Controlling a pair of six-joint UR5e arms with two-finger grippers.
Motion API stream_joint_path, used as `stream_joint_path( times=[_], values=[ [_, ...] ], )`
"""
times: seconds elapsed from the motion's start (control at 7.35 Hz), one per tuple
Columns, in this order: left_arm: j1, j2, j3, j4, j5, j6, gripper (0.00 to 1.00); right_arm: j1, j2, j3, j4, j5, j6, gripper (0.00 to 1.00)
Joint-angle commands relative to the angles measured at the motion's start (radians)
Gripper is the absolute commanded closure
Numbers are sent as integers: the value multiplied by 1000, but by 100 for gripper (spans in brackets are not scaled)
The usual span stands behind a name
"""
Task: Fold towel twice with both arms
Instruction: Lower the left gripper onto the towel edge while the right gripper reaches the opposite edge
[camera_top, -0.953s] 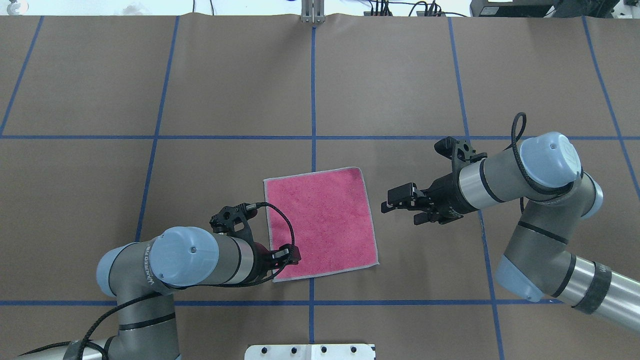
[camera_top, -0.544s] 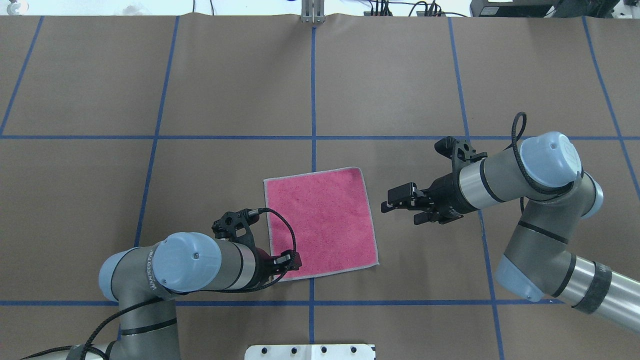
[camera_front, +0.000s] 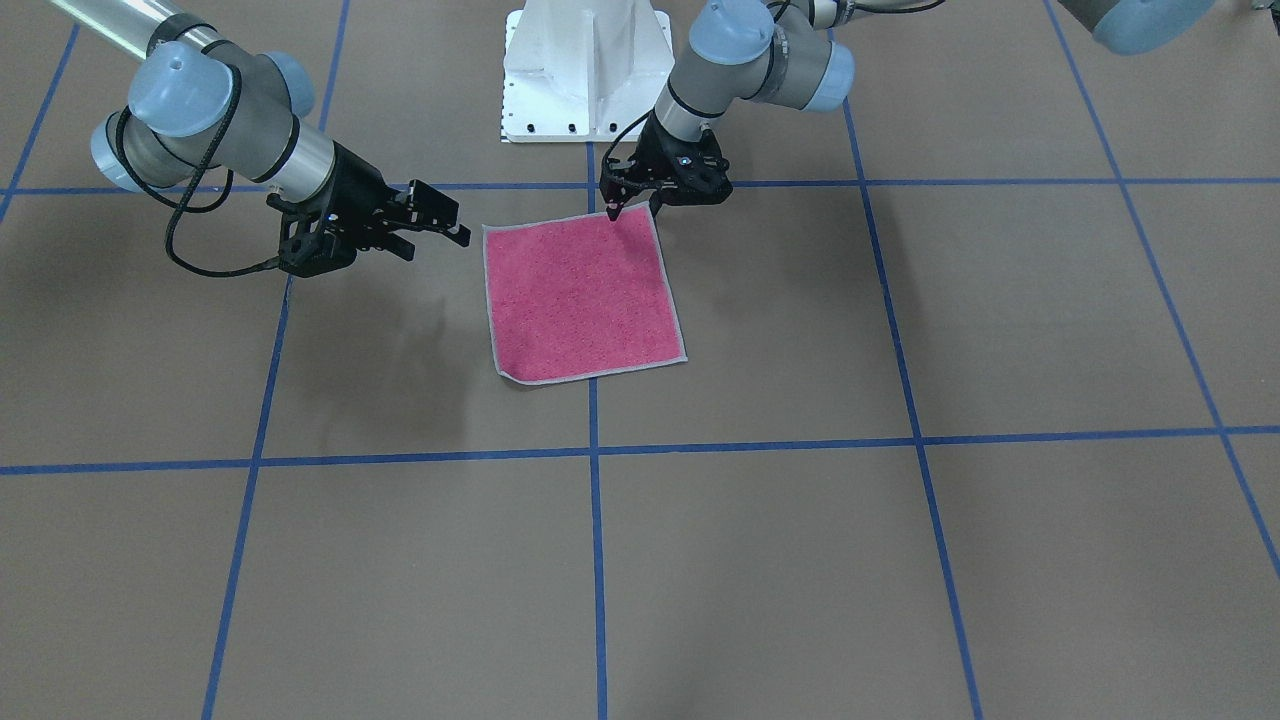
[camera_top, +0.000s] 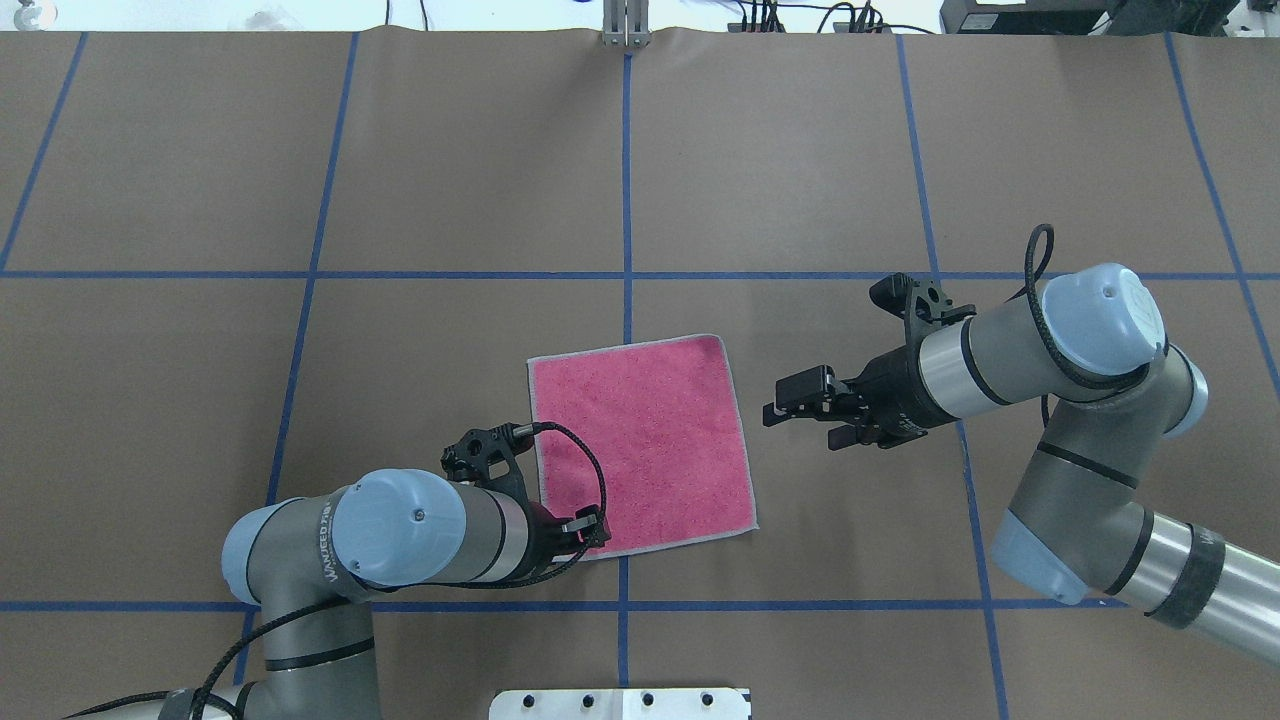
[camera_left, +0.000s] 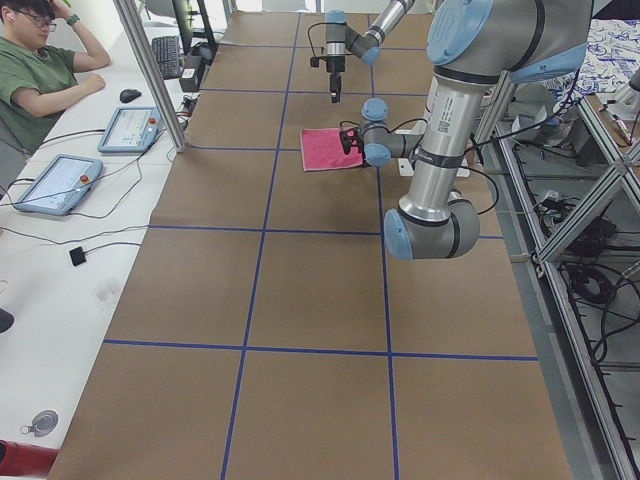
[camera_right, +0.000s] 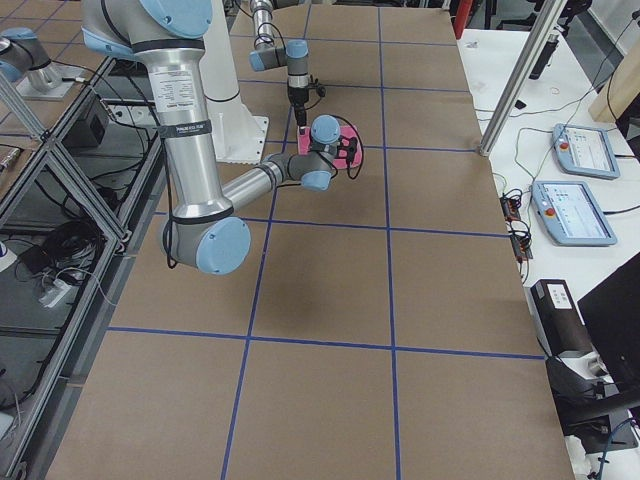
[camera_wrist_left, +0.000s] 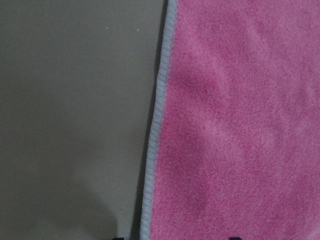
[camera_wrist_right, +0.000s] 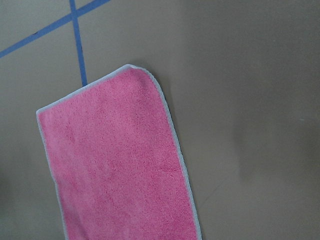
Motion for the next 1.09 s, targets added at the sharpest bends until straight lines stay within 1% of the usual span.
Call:
stream_joint_path(
  times=[0.0, 0.14, 0.27, 0.54, 0.68, 0.82, 0.95],
  values=[
    [1, -3, 1, -2, 0, -1, 53, 1, -2, 1, 0, 0, -1, 1],
    [1, 0, -7, 0, -2, 0, 57, 1, -4, 1, 0, 2, -1, 1],
    [1, 3, -8, -2, -2, 0, 58, 1, -4, 1, 2, 2, -1, 1],
    [-4, 8, -14, -2, -2, -1, 65, -2, 1, 4, 2, 2, -1, 1],
    [-4, 8, -16, 0, 0, -3, 65, -5, 1, 4, 2, 0, 1, 1],
    [-5, 9, -22, 0, 0, -4, 76, -11, 2, 10, 2, 0, 1, 2],
    [-5, 8, -22, 1, 0, -6, 100, -25, 2, 16, 2, -3, 1, 2]
  ],
)
